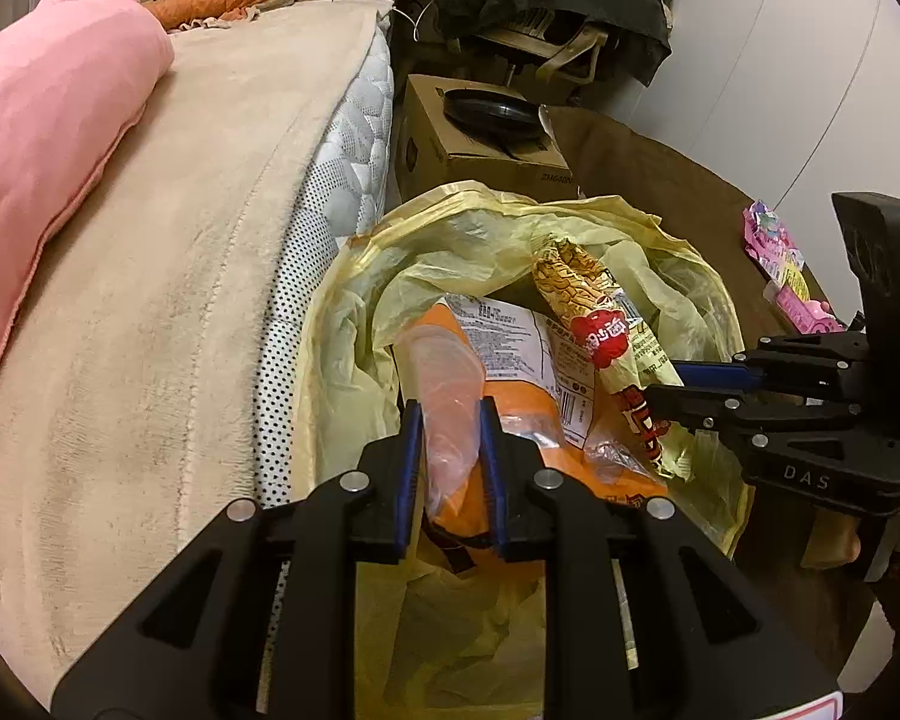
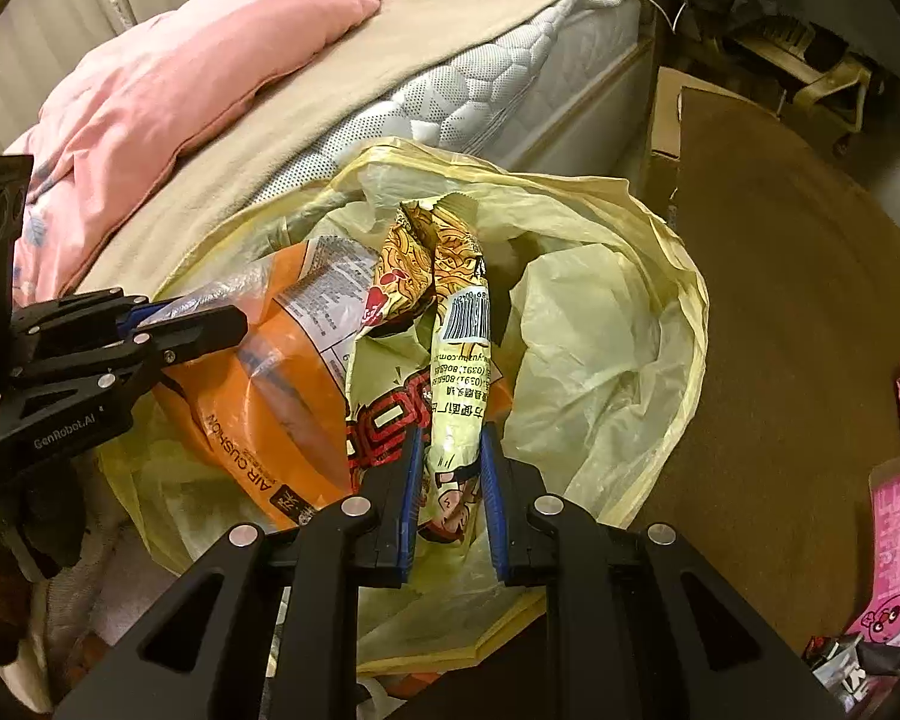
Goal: Collect trash
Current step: 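Open both tools to drop the orange bag and gold wrapper in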
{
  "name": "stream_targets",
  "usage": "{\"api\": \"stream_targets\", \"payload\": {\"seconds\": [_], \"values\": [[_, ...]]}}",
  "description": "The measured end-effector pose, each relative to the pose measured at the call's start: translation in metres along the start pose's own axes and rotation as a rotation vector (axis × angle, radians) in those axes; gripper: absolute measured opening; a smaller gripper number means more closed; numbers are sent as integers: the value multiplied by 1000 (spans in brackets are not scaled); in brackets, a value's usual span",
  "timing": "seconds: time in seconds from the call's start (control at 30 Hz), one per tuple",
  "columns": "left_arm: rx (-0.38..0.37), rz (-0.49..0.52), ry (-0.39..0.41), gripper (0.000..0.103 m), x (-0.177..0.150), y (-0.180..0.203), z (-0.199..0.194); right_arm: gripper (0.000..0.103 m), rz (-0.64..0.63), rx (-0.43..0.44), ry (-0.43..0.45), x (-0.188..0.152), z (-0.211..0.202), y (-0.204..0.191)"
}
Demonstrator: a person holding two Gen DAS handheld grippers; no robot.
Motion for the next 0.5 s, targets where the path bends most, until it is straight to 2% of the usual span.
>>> {"api": "stream_targets", "payload": {"seconds": [0.13,0.37,0.5], "values": [[-15,-19,-2,19,0,-1,0,18,-10,-12,-2,-1,3,-5],[-64,-82,26,30,3,-13,-15,19,-22,-49,34,-2,-3,-8],[-35,-93,85,36,9,-19,-33,37,-29,-47,71,-4,-18,-15]]}}
Point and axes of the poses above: each gripper's, at about its wrist camera, not at the fingertips, and z roughly the way its jaws point, y to its right, x to its top, the point moved 8 cm from there along z, roughly the way its jaws point, and after that the axes turned 14 degrees about x, right-handed, at the moved point
